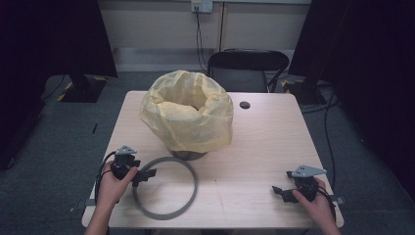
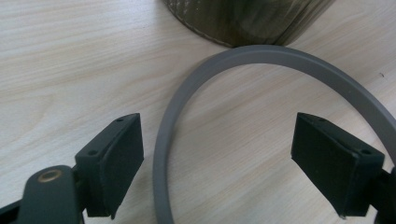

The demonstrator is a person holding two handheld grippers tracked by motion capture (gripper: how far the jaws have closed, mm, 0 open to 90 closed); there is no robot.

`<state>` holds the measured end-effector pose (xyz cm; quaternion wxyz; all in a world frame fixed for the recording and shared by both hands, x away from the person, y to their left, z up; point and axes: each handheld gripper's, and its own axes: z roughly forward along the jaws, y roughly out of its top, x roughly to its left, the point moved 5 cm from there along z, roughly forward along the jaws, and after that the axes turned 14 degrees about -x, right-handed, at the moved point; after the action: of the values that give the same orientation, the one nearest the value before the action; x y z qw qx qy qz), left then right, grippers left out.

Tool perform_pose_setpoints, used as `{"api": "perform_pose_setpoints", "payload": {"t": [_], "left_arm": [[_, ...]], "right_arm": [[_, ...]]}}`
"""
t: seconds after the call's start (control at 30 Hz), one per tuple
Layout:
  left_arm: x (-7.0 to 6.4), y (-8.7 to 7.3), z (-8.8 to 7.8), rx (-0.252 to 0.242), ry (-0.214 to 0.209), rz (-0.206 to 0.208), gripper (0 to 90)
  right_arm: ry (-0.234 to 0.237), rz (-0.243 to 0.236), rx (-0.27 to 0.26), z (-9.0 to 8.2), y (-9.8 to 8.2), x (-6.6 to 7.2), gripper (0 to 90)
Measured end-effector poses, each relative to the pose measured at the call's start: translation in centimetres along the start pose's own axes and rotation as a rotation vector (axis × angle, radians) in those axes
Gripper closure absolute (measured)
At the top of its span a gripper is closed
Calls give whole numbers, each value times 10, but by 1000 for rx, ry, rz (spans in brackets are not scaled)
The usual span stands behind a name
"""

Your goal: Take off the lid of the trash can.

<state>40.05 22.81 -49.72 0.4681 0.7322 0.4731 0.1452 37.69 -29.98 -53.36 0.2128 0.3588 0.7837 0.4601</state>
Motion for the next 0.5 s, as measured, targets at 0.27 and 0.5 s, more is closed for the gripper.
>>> {"api": "perform_pose_setpoints", "payload": {"t": [0.27, 0.5], "left_arm": [[-1, 4, 1, -4, -6, 17, 166], [-3, 8, 1, -3, -13, 34, 166]], "right_arm": [[-10, 6, 0, -1, 0, 1, 124], [-2, 3, -2, 0, 0, -1, 121]]}}
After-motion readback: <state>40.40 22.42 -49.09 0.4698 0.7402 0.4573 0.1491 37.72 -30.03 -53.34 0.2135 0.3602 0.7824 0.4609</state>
